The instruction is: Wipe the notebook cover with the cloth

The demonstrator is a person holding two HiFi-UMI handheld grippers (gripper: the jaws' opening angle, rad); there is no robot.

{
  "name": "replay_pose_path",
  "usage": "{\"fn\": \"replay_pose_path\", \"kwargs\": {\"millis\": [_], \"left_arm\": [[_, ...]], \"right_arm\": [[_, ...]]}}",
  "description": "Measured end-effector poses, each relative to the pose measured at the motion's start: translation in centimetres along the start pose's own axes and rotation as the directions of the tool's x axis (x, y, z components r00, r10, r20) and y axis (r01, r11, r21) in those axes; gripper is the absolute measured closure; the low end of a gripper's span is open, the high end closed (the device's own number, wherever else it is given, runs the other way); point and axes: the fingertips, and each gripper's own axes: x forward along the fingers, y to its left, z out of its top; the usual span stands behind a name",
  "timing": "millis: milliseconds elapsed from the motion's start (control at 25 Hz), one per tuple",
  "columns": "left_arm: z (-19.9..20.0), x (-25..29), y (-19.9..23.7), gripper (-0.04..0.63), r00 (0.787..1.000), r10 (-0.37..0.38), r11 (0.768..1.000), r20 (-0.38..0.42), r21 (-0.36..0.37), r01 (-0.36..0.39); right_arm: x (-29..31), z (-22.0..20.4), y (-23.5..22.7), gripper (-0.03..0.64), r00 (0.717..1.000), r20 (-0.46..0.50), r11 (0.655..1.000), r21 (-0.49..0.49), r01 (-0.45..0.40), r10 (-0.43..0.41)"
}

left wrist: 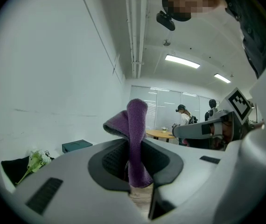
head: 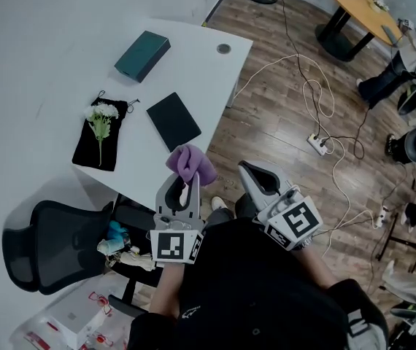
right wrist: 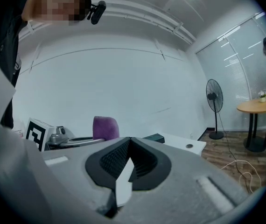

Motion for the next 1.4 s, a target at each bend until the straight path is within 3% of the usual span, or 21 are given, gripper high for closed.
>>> {"fn": "replay_pose_path", "kwargs": {"millis": [360, 600, 960, 1400], "left_arm": [[-1.1, -0.8, 2.2, 0.528, 0.994, 0.102, 0.995, -0.026, -0.021, -0.102], [-1.3, 0.9, 5.4, 0.528, 0.977, 0.209, 0.976, -0.042, -0.051, -0.211], [0.2, 7.1, 8.9, 0.528, 0.947, 0.317, 0.946, -0.047, -0.061, -0.32], [1.1, 11.3, 12.1, 0.528, 0.879, 0.469, 0.878, -0.079, -0.062, -0.474]], "right_arm": [[3.3, -0.2, 0.2, 0.614, 0.995, -0.035, 0.995, -0.012, -0.095, 0.095], [7.3, 0.1, -0.8, 0.614, 0.979, -0.073, 0.981, -0.019, -0.195, 0.193], [14.7, 2.5, -4.6, 0.614, 0.933, -0.137, 0.936, -0.072, -0.344, 0.332], [19.5, 3.5, -7.0, 0.614, 0.842, -0.197, 0.853, -0.049, -0.52, 0.502]]}}
